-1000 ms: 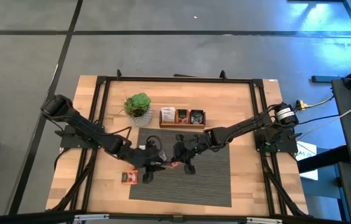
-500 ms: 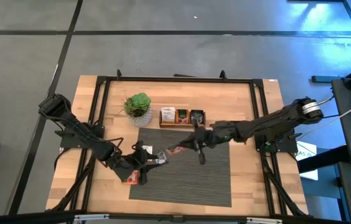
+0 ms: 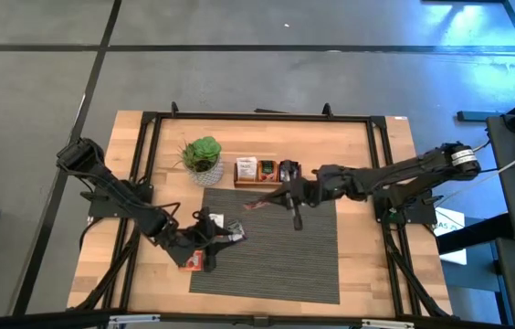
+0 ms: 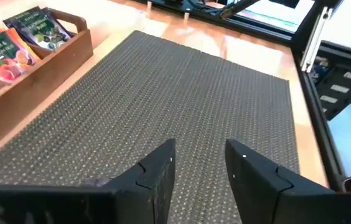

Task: Pick & Place Tea
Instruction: Put the orange tea bag into the middle section of the wooden organizer

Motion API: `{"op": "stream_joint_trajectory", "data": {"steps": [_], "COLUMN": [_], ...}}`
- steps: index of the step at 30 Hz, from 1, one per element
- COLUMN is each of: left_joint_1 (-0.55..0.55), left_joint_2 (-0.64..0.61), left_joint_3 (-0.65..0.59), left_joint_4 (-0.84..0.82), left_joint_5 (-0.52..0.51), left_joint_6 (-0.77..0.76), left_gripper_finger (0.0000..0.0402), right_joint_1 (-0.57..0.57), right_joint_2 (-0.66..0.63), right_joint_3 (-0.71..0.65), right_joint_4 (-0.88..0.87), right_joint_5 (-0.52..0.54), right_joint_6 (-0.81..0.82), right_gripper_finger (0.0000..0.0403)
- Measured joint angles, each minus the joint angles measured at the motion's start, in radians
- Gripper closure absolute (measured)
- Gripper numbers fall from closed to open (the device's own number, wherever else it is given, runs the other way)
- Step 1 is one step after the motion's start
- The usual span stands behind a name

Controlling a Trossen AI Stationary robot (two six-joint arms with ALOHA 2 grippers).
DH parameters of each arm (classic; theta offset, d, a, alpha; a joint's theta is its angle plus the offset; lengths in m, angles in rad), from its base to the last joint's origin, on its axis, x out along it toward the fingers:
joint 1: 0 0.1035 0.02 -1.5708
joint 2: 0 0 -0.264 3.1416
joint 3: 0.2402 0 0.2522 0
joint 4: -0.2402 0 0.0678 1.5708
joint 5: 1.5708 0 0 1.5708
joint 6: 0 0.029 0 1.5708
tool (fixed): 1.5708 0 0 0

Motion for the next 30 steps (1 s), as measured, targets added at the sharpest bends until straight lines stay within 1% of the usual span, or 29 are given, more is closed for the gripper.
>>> {"op": "stream_joint_trajectory", "data": {"steps": [4,6,8,12,16,20,24,28,30], "left_joint_1": [-0.001,0.000,0.000,0.001,0.011,0.016,0.016,0.016,0.016], "left_joint_2": [0.000,0.000,0.000,0.000,0.000,0.000,0.000,0.000,0.000], "left_joint_3": [0.000,0.000,0.000,0.000,0.000,0.000,0.000,0.000,0.000], "left_joint_4": [0.002,0.004,0.004,0.004,0.005,0.005,0.005,0.005,0.005], "left_joint_5": [-0.005,-0.006,-0.008,-0.009,-0.014,-0.013,-0.013,-0.013,-0.013], "left_joint_6": [-0.009,-0.009,-0.009,0.005,0.032,0.032,0.027,0.018,0.017], "left_gripper_finger": [0.0265,0.0265,0.0266,0.0268,0.0264,0.0263,0.0265,0.0267,0.0266], "right_joint_1": [-0.052,-0.091,-0.140,-0.224,-0.270,-0.300,-0.306,-0.306,-0.306], "right_joint_2": [-0.001,-0.001,0.000,0.017,0.063,0.140,0.224,0.283,0.309], "right_joint_3": [-0.136,-0.200,-0.253,-0.320,-0.330,-0.330,-0.330,-0.330,-0.331], "right_joint_4": [0.217,0.288,0.327,0.346,0.358,0.394,0.440,0.507,0.518], "right_joint_5": [0.000,0.003,0.010,0.068,0.072,0.073,0.114,0.128,0.159], "right_joint_6": [0.019,0.019,0.025,0.054,0.052,0.052,0.048,0.049,0.054], "right_gripper_finger": [0.0400,0.0400,0.0400,0.0400,0.0400,0.0400,0.0400,0.0400,0.0400]}}
